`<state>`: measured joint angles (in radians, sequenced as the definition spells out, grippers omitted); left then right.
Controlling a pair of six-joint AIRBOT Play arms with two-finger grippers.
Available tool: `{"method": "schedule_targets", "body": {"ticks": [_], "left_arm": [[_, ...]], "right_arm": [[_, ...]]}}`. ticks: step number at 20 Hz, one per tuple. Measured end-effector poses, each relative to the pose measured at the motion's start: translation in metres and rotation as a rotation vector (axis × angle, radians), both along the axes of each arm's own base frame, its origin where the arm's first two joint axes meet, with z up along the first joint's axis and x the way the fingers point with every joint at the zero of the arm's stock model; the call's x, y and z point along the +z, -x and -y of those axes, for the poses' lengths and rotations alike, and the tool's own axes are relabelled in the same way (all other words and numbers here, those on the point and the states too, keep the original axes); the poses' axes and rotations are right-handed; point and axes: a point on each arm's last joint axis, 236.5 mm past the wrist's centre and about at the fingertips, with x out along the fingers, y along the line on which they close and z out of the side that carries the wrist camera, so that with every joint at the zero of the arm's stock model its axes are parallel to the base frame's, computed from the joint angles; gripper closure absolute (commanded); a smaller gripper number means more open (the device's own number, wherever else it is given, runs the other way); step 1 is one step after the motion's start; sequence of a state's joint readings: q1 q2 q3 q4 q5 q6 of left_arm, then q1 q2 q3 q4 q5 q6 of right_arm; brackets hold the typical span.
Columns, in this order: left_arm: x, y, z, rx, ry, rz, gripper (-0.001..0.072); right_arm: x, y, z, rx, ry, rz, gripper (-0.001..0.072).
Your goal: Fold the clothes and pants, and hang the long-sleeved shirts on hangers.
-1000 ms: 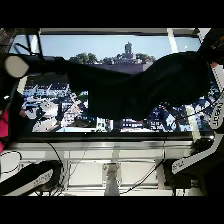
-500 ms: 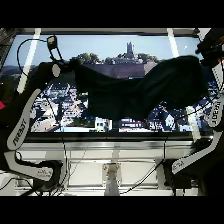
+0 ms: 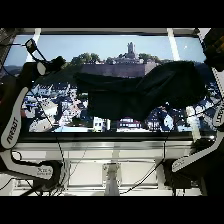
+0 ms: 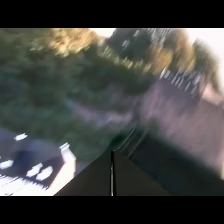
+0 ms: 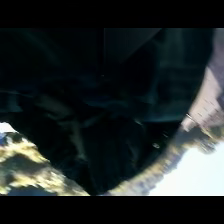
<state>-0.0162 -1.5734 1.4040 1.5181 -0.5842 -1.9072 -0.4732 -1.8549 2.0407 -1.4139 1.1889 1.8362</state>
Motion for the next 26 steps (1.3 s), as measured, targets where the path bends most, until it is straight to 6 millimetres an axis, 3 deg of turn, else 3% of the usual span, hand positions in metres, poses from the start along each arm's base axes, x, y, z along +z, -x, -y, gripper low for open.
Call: {"method": "schedule_targets", "body": {"ticks": [4,8,10,11,12,13,14,20,26], "left_arm": [[-0.012,0.040,0.011,-0.218,-0.140,-0.140,0.0689],[-0.055,0.105,0.044,-0.422,-0.070,-0.298,0.0688],[-0.077,0.139,0.062,-0.493,0.003,-0.359,0.0688],[-0.087,0.155,0.070,-0.522,0.033,-0.392,0.0683],[-0.094,0.167,0.076,-0.542,0.058,-0.414,0.0653],[-0.098,0.176,0.082,-0.556,0.083,-0.430,0.0453],[-0.101,0.186,0.089,-0.570,0.115,-0.449,0.0196],[-0.112,0.225,0.127,-0.630,0.248,-0.571,0.0181],[-0.127,0.243,0.159,-0.658,0.328,-0.649,0.0181]], "right_arm": [[-0.019,0.044,0.002,0.166,-0.125,-0.089,0.0675],[-0.033,0.092,-0.005,0.249,-0.409,-0.076,0.0671],[-0.038,0.114,0.006,0.227,-0.502,-0.056,0.0644],[-0.042,0.122,0.015,0.201,-0.522,-0.049,0.0538],[-0.045,0.130,0.024,0.173,-0.536,-0.045,0.0332],[-0.047,0.136,0.031,0.148,-0.546,-0.040,0.0206],[-0.048,0.140,0.038,0.120,-0.551,-0.035,0.0187],[-0.053,0.144,0.066,0.020,-0.533,0.007,0.0183],[-0.052,0.140,0.076,-0.011,-0.511,0.036,0.0184]]}}
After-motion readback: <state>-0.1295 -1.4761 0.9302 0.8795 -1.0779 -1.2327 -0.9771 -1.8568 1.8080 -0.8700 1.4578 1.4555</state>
